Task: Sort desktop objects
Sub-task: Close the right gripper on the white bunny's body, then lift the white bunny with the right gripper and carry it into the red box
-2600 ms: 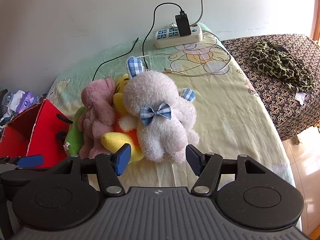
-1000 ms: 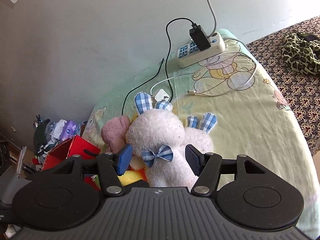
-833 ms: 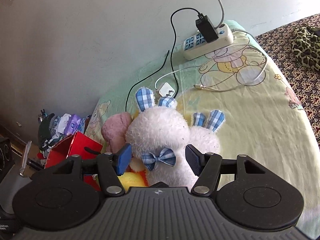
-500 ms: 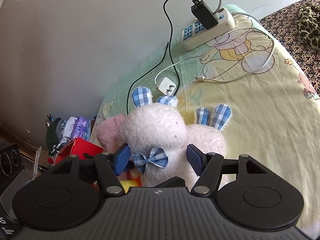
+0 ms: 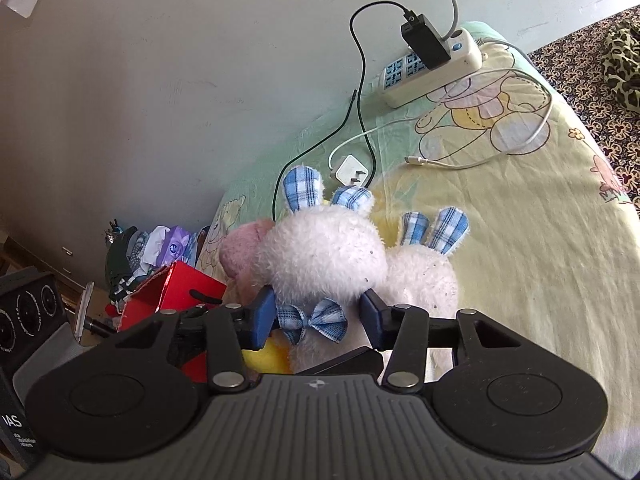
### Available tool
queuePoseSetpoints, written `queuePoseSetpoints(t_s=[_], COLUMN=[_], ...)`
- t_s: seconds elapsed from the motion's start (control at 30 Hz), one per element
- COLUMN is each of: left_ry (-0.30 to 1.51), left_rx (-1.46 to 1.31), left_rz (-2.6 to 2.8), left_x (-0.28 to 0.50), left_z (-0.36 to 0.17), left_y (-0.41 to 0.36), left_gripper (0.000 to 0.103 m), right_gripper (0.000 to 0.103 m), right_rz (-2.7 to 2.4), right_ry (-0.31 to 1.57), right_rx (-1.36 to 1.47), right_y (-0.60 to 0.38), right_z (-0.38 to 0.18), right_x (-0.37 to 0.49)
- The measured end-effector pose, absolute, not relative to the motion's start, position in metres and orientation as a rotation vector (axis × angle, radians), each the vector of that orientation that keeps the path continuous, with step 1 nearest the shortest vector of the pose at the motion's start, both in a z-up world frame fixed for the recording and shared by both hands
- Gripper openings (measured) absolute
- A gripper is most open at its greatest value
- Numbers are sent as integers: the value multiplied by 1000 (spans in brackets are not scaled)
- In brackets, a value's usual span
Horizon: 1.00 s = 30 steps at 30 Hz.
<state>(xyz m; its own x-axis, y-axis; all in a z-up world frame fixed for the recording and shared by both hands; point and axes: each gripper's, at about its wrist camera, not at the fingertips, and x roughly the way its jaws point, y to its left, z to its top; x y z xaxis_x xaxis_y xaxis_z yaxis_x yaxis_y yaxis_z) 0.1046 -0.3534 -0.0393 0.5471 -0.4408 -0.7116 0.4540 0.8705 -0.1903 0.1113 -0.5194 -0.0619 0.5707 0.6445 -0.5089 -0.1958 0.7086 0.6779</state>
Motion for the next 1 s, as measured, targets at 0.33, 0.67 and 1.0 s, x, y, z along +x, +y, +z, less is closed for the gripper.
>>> queuePoseSetpoints(t_s=[0.33,0.67,1.0], left_ry=[715,617,495], left_rx=[23,18,28], left_rz=[-547,-476,-365], left_x=[50,16,-1], left_z=[1,26,63], left_y=[-337,-270,-136], left_gripper=[81,81,81], right_gripper=[49,49,49], right_rz=[561,650,780], right_ry=[697,617,579], right_rx=[516,464,523], right_y=[-500,-433,-313], right_z=[-22,2,25], right_x=[61,46,59])
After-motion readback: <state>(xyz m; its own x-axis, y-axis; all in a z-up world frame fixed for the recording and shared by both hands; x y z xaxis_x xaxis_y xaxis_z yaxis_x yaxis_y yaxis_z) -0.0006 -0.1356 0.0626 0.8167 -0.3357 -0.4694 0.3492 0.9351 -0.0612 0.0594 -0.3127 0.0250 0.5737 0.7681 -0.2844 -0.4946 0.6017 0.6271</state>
